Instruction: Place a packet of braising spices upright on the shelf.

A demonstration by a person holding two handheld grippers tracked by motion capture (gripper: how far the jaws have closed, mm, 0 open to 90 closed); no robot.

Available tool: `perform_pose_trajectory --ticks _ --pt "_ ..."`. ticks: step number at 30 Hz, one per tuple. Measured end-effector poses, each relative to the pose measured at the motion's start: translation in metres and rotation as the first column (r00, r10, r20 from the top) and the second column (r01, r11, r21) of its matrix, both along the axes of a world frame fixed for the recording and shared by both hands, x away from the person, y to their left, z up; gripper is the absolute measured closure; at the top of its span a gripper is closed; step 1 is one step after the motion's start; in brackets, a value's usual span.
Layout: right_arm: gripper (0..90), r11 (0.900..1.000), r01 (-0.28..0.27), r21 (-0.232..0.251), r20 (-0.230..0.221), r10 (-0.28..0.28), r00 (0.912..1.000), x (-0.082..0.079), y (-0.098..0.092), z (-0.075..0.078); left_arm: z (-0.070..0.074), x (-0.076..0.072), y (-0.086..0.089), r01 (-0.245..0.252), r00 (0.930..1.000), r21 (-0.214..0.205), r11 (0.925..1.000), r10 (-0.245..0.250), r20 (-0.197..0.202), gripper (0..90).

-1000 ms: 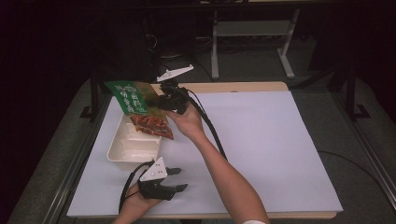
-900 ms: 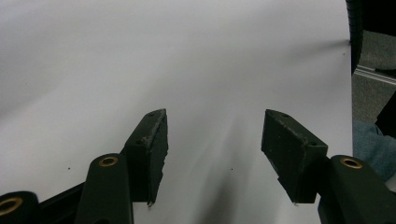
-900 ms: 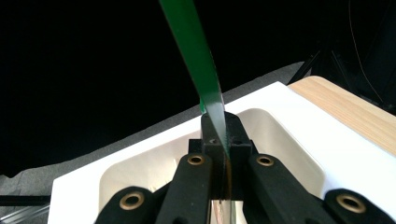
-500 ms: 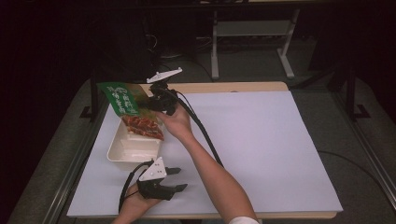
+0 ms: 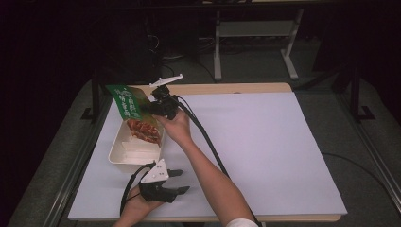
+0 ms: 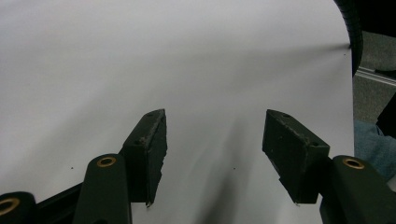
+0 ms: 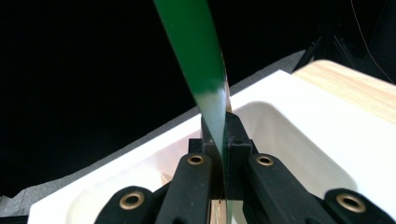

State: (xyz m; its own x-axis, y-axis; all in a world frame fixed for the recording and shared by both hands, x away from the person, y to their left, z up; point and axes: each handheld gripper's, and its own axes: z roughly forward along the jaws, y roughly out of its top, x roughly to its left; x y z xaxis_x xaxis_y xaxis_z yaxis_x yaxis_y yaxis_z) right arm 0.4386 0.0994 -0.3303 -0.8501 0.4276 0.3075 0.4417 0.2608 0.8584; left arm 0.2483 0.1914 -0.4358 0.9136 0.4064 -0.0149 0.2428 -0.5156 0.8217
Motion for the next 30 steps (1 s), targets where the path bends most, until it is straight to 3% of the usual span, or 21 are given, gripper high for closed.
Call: perform_pose_trajectory --ticks 7,16,24,30 --pt "89.9 0.9997 -0.001 0.024 -0.013 0.002 0.9999 0.004 -0.007 -0.011 0.0 0.0 0.0 0.0 1.0 0.004 1.0 0.0 -0.002 39.0" --pt "89.8 0.9997 -0.023 -0.005 0.005 0.023 0.9997 0.006 -0.011 -0.019 0.0 0.001 0.0 -0.008 1.0 0.0 1.0 0.008 -0.002 38.6" --pt "88.9 0.9998 -0.022 0.002 0.015 0.022 0.9996 0.006 -0.014 -0.02 -0.001 0.001 0.0 -0.013 0.9999 0.0 0.9999 0.013 -0.004 37.8" --pt "69.7 0.9999 -0.005 -0.013 0.001 0.005 1.0 0.005 -0.019 -0.017 -0.001 0.001 0.0 -0.015 0.9999 0.003 0.9999 0.015 -0.008 36.4"
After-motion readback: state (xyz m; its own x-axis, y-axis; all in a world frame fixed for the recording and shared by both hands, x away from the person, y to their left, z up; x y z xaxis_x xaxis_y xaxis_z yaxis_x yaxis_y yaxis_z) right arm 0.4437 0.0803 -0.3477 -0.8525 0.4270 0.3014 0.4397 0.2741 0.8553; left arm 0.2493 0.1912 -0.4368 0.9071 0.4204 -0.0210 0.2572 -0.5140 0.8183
